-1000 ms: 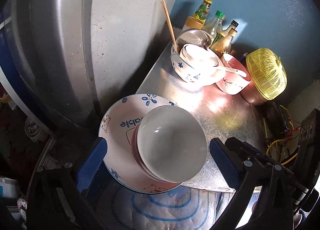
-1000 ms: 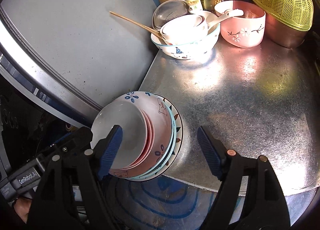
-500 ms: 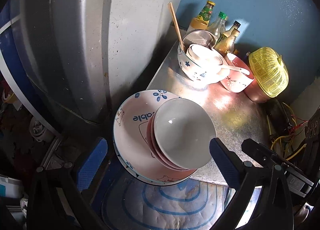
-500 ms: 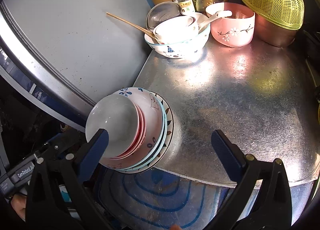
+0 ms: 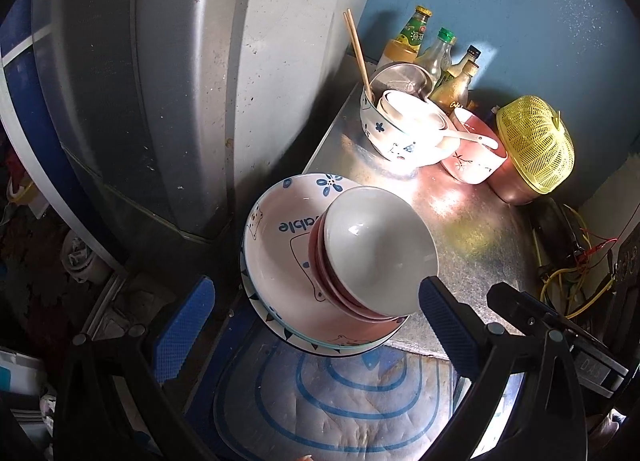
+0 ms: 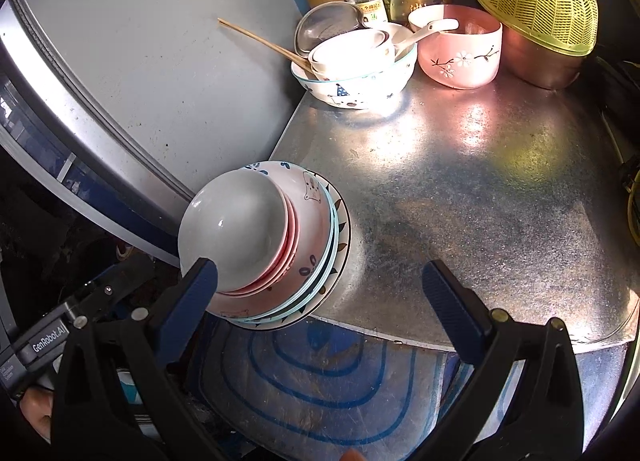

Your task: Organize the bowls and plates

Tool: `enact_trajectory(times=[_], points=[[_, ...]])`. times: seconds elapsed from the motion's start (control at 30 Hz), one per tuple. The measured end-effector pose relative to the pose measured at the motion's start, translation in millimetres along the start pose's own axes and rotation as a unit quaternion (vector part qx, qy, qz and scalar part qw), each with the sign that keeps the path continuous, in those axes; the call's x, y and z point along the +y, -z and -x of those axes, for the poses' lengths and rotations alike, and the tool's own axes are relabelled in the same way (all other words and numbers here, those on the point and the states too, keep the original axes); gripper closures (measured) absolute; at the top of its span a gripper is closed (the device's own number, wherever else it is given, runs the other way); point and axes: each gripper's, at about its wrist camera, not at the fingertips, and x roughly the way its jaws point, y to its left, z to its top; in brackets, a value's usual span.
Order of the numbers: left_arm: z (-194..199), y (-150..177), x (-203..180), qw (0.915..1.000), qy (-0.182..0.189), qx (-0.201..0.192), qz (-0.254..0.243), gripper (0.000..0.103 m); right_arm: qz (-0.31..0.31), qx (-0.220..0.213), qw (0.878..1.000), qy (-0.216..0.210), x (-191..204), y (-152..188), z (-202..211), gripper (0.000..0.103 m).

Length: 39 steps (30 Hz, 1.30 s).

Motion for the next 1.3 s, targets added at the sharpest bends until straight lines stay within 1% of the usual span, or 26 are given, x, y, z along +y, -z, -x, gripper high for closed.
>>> enact_trajectory(times=[0.2,0.47,0.7,0.87,1.1,1.23,1.3], points=[[4,1,0,1.0000,0.006,0.000,-0.006,0.001,0.000,-0.003,1.000,0.007,4,4,3,0.000],[9,3,-6,0.9996,0.011,-0.005,-0.026,0.001,-0.007,-0.010,1.000,0.011,7,10,8,0.000],[12,5,-6,0.9994,0.016,-0.008,-0.030,0.001,-0.010,-0.020,1.000,0.012,8,15,14,0.000],[14,7,-7,0.9992,0.012,-0.010,-0.036,0.001,-0.014,-0.025,1.000,0.012,8,19,16,0.000],[16,8,-7,0.9990,0.020,-0.003,-0.041,0.001,-0.018,-0.034,0.999,0.015,10,25,20,0.000],[16,11,-10,0.9987,0.007,0.002,-0.051,0.001,-0.019,-0.037,0.999,0.015,10,29,22,0.000],[16,13,-11,0.9983,0.005,0.002,-0.057,0.001,-0.021,-0.038,0.999,0.015,11,31,23,0.000]])
